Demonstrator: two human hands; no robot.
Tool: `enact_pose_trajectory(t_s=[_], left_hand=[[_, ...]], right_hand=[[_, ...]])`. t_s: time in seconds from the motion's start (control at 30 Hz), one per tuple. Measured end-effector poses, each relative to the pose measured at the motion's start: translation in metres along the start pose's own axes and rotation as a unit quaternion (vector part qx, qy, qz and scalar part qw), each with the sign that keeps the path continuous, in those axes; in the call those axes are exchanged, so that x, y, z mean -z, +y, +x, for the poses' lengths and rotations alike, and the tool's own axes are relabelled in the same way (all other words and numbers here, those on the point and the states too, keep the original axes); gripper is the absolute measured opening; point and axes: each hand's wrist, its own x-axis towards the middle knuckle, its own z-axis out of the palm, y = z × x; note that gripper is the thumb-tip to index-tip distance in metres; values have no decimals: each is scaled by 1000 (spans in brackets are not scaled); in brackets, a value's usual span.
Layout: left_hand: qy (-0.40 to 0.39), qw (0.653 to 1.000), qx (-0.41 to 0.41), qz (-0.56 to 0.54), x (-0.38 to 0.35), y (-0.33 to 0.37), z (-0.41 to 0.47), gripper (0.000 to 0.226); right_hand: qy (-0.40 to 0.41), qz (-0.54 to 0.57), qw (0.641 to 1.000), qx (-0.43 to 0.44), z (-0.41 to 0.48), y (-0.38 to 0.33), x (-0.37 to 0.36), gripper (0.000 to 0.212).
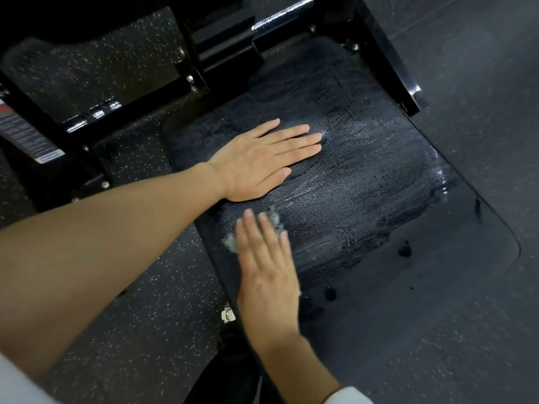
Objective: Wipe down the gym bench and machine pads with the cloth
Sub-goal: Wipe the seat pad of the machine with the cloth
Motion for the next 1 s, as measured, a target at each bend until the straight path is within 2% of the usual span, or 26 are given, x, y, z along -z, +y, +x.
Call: enact_pose_trajectory(t_s=[0.2,0.27,0.4,0.5,0.67,0.8,1.0], left_hand=[[5,1000,-5,-9,0,1,0,55],[6,1000,-3,-13,0,0,0,55],[4,1000,-4,-5,0,-1,-1,56],[1,1000,-2,4,0,0,0,57],[-1,1000,3,0,0,-1,-1,57],[1,1000,1,-11,1,2,0,57],[0,1000,6,-3,2,3,0,57]], right_hand=[[-91,-30,983,154,-5,-10,-3,65],[-98,-31,980,172,0,1,0,66],[-55,-8,992,113,10,32,12,72],[-22,5,998,51,17,53,15,64],[27,32,996,-74,14,9,7,73],[-12,27,999,-21,4,-26,-3,69],[-40,7,995,91,4,2,-1,61]])
